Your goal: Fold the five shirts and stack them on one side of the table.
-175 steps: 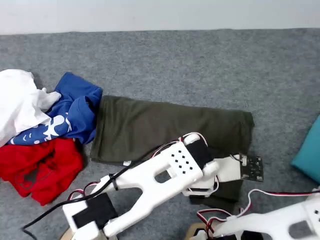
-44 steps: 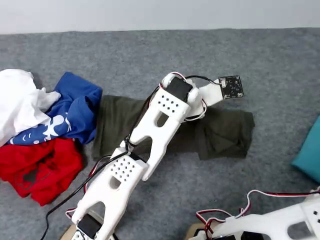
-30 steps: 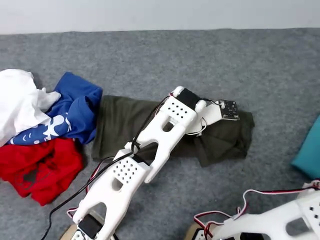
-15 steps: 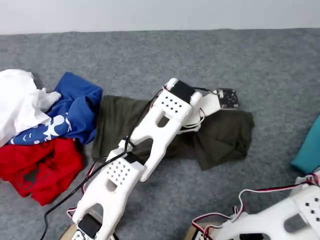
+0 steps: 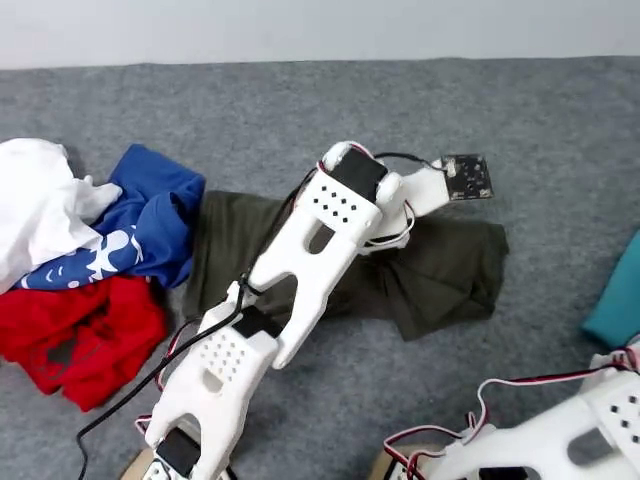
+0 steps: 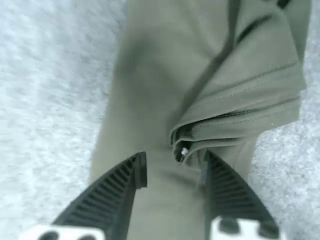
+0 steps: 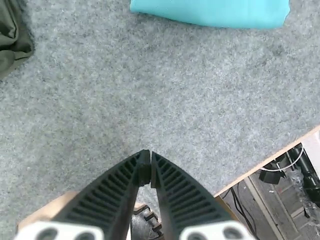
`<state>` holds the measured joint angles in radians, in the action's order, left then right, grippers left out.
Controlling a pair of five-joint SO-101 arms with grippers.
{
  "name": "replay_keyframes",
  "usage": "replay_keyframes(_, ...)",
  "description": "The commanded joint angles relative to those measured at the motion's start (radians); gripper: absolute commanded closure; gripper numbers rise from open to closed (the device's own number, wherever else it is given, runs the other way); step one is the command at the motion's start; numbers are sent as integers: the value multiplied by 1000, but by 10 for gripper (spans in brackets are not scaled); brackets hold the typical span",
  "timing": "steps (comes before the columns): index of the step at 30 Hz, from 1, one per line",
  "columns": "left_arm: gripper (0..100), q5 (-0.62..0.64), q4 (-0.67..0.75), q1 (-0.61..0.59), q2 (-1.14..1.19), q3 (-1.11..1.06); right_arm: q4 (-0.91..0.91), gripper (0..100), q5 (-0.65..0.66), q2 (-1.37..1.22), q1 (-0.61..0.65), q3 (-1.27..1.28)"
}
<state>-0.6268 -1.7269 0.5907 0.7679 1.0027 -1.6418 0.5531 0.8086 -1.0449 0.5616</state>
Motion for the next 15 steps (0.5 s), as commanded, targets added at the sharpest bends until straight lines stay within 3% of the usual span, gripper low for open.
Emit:
replay_keyframes(1,813,12,-26,23,-135,4,2,988,6,18,8,17)
replay_keyframes(11,898,12,-25,213,-281,-423,4,987,8,22,10,46)
replay_keyframes(15,899,106,-18,164,-342,-435,27,987,11,16,87,46)
